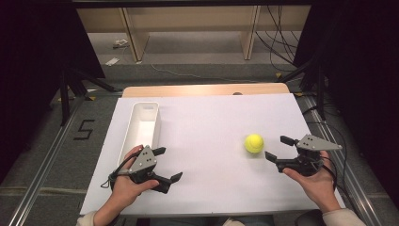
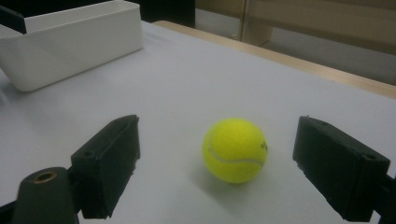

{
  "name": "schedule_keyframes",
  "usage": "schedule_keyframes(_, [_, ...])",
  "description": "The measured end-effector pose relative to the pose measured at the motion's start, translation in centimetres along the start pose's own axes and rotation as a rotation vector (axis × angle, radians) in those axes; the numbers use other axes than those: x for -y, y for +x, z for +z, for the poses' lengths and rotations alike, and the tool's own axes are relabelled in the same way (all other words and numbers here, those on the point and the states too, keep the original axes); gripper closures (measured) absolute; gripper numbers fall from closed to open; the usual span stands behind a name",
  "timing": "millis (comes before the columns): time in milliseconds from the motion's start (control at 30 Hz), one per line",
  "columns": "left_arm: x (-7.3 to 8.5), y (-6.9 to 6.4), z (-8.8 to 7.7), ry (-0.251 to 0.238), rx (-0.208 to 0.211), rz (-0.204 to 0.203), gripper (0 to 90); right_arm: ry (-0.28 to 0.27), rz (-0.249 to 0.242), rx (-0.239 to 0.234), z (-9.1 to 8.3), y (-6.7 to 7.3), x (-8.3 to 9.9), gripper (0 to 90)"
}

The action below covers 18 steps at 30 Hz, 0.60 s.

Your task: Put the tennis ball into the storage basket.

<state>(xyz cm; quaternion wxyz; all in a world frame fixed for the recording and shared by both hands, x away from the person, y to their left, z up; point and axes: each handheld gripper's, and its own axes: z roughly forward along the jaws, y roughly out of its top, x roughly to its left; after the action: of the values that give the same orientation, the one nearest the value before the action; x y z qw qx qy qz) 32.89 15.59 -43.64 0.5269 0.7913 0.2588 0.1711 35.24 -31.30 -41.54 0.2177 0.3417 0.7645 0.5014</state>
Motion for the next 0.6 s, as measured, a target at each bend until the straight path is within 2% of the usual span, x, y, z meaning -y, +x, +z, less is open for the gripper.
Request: schedule_keyframes(600, [-0.11,-0.10,-0.11,-0.005,-0.001,0.008,0.0,0.018,0.004,0.002,0.76,-0.11,-0.01,15.4])
